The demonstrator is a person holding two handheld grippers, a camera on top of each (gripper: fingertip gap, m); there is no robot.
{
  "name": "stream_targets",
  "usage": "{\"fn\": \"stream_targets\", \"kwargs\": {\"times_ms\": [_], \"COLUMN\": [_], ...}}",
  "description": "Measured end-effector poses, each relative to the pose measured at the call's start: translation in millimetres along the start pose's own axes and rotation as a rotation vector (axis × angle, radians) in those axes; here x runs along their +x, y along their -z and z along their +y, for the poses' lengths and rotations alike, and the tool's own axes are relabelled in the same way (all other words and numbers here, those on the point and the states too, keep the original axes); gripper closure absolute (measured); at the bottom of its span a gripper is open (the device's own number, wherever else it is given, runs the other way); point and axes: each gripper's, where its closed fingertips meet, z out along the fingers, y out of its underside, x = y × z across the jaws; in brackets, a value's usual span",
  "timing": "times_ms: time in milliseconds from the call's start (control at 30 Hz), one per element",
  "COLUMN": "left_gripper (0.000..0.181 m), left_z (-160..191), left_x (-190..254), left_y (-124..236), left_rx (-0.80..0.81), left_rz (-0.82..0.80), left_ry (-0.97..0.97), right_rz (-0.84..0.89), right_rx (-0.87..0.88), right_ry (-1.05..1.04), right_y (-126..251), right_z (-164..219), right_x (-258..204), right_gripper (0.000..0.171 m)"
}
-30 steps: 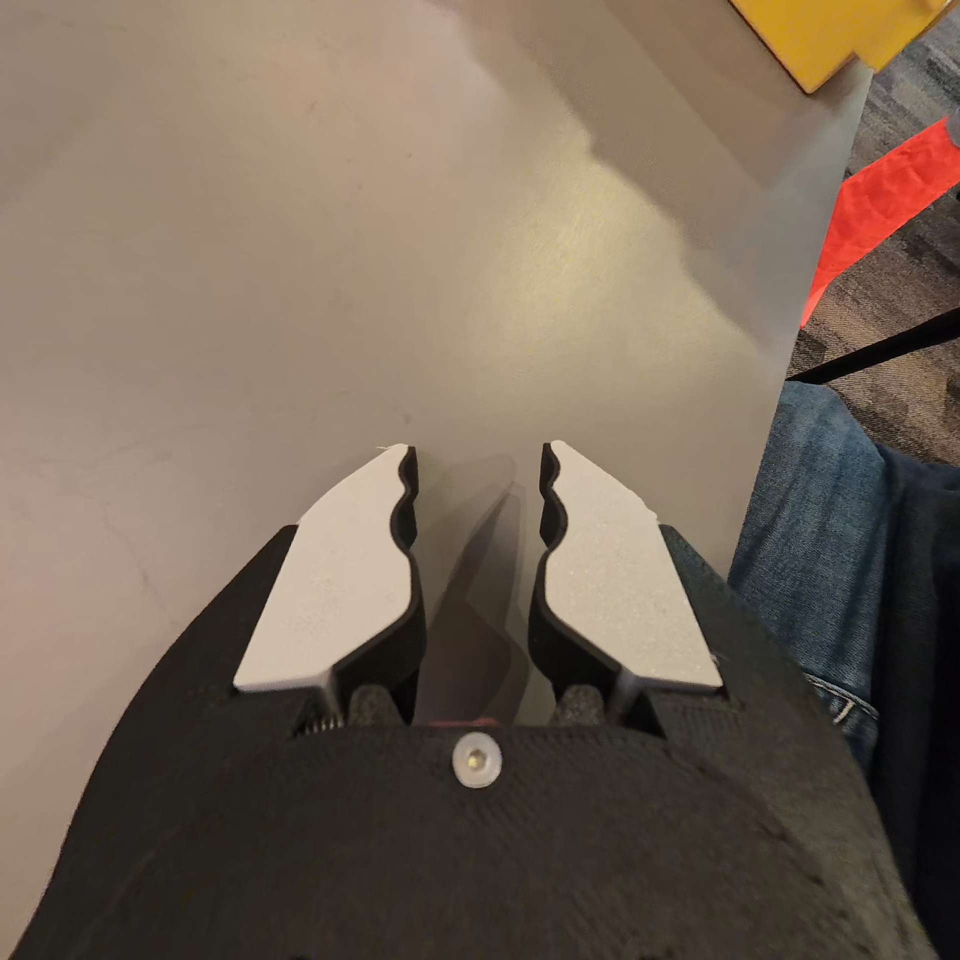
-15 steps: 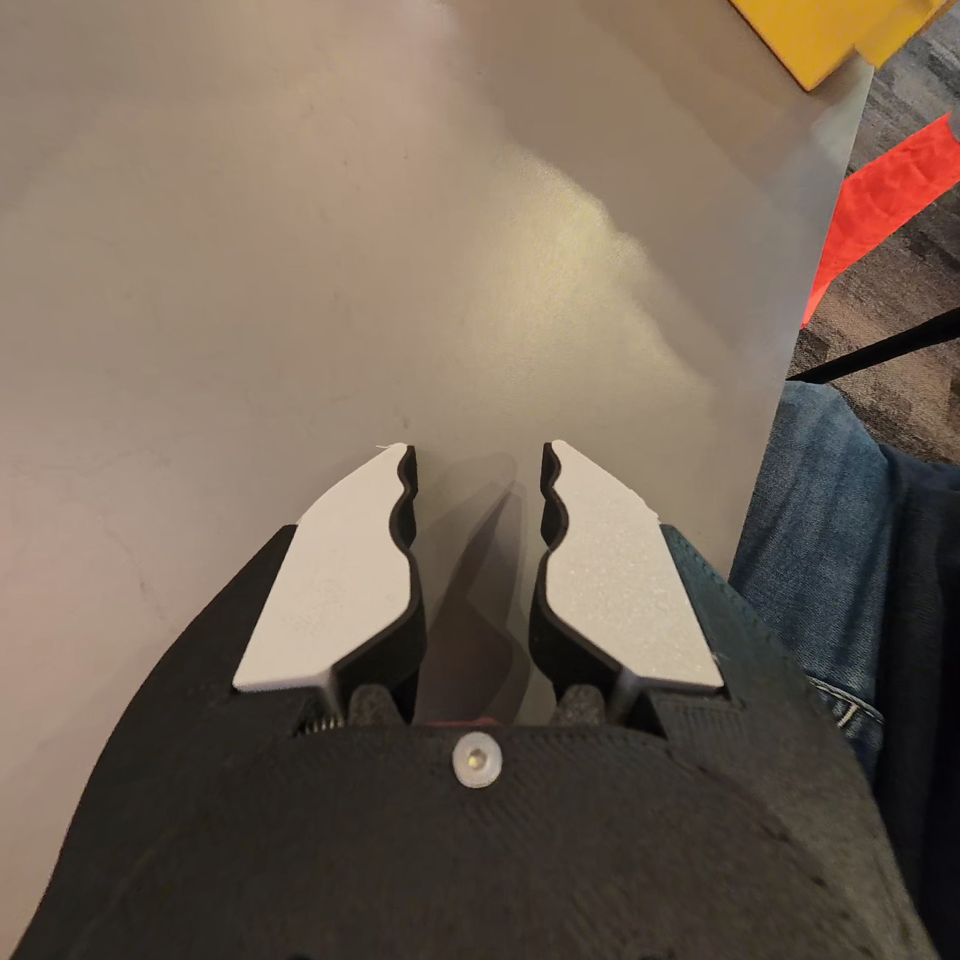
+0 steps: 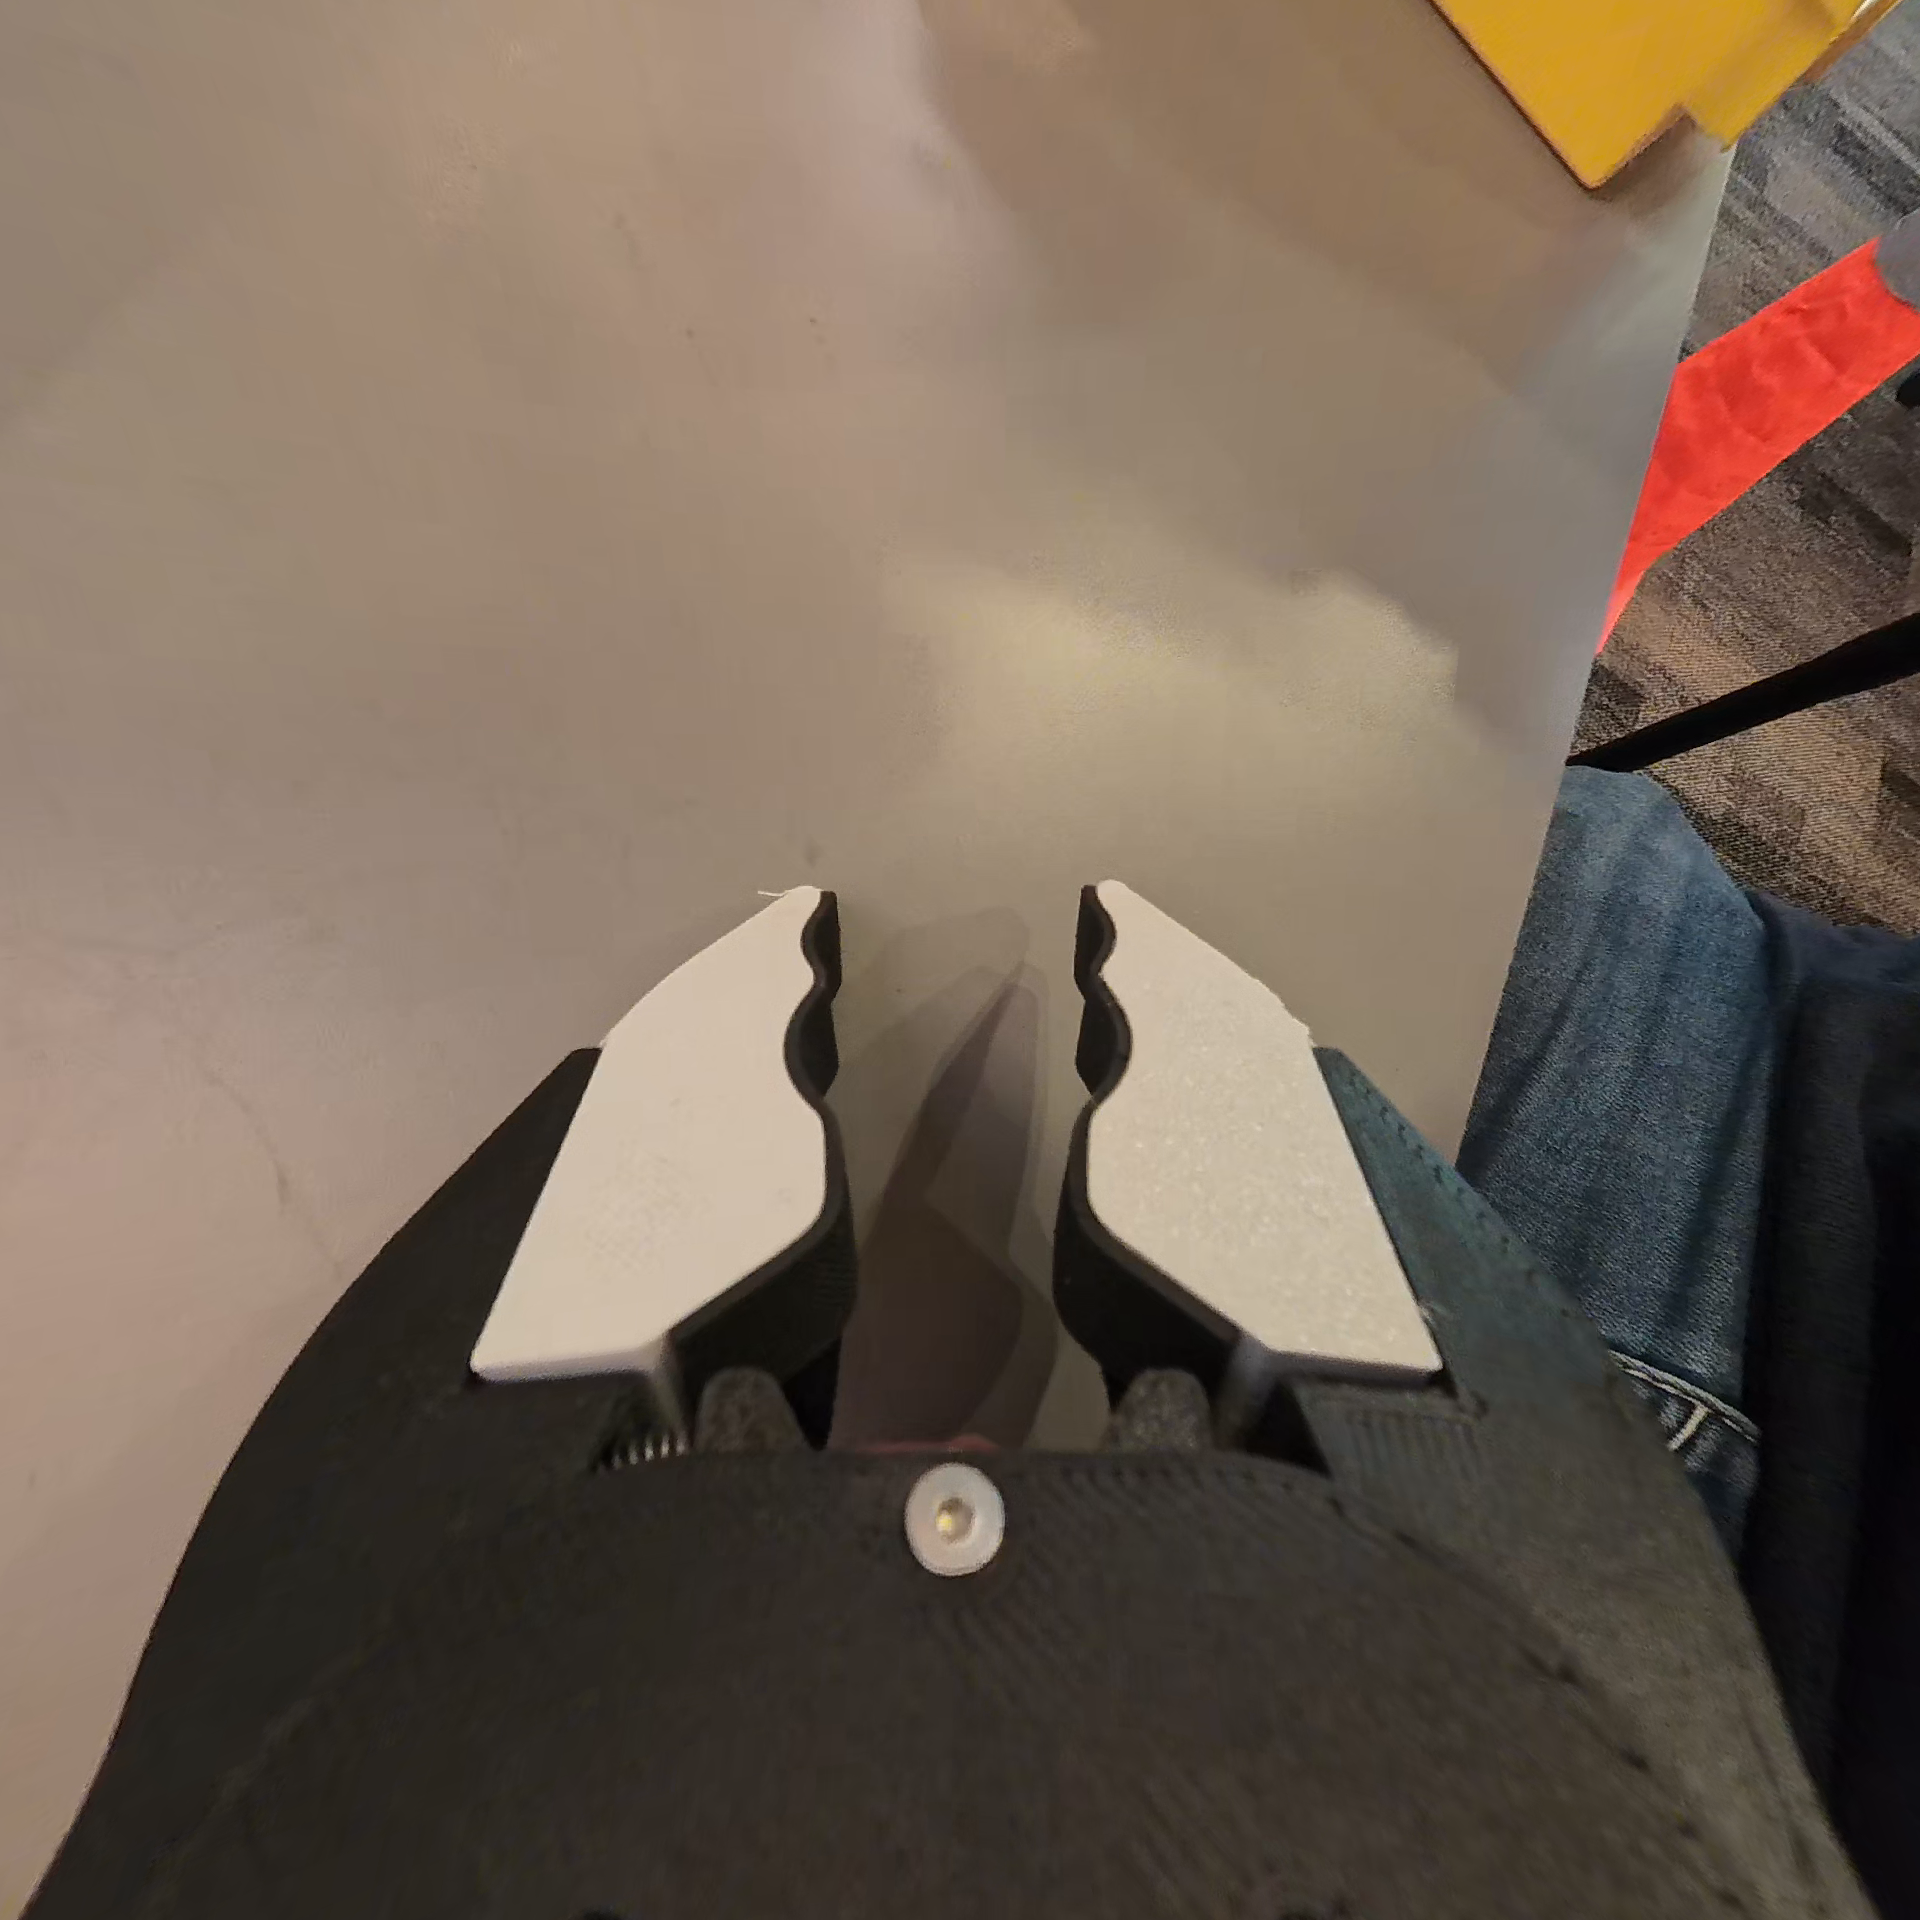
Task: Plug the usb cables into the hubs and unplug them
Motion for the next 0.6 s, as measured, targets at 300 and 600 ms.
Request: {"fn": "stream_targets", "kwargs": {"times_ms": [300,600], "left_gripper": [0.139,0.137], "left_z": [0,1], "left_x": [0,3], "left_y": [0,-1], "left_rx": [-0.001,-0.005], "left_rz": [-0.005,-0.013], "left_ry": [-0.006,-0.013], "right_rz": [-0.090,-0.276], "right_rx": [-0.221,-0.502], "right_ry": [-0.201,-0.219], "right_y": [31,-61], "right_z": [97,161], "right_x": [-27,-63], "right_gripper": [0.168,0.171]}}
